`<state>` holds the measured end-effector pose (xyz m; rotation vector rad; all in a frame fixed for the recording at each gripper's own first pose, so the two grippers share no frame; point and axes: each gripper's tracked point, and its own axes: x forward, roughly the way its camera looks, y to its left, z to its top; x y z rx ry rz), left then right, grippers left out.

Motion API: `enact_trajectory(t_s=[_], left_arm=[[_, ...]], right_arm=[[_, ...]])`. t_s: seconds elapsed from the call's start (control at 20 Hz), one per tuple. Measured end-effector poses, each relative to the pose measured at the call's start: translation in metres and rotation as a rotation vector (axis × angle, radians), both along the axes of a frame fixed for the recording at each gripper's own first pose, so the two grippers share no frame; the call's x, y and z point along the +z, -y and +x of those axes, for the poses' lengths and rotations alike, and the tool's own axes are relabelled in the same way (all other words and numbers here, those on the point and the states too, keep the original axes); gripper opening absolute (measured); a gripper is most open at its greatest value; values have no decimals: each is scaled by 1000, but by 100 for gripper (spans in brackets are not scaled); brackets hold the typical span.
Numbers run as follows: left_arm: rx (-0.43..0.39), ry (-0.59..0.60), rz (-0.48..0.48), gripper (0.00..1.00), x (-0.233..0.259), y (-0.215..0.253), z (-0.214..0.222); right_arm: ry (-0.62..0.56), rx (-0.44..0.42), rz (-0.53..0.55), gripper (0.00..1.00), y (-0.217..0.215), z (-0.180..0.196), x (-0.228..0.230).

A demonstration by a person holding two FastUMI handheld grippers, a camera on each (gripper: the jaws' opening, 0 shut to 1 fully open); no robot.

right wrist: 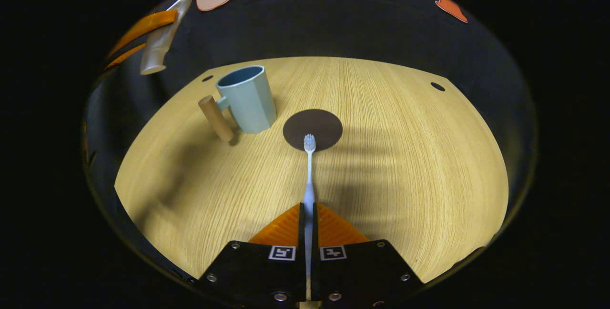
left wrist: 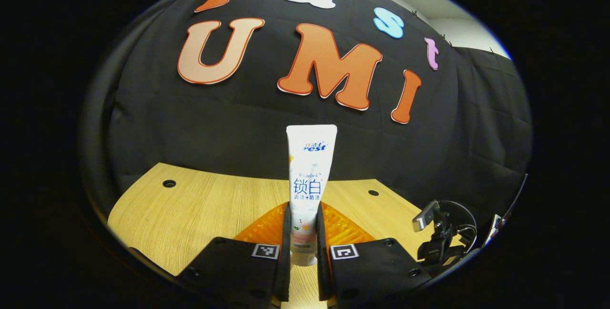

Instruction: Put the toothbrush and toothpaste on the desktop into the cup, then pick up the cup and place it on the coaster on the desktop.

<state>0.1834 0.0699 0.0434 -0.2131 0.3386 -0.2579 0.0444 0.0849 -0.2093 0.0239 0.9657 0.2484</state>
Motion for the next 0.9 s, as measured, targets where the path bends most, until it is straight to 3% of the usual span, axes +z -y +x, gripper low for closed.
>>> enact_trajectory(t_s=[0.35,0.9], left_arm=[[-1,172,-11,25,-4,1,25],[-43,152,-85,25,-50,-2,68]], right_arm=[[229,-11,144,4,-9,28,55],[470,2,350,4,-33,59,115]])
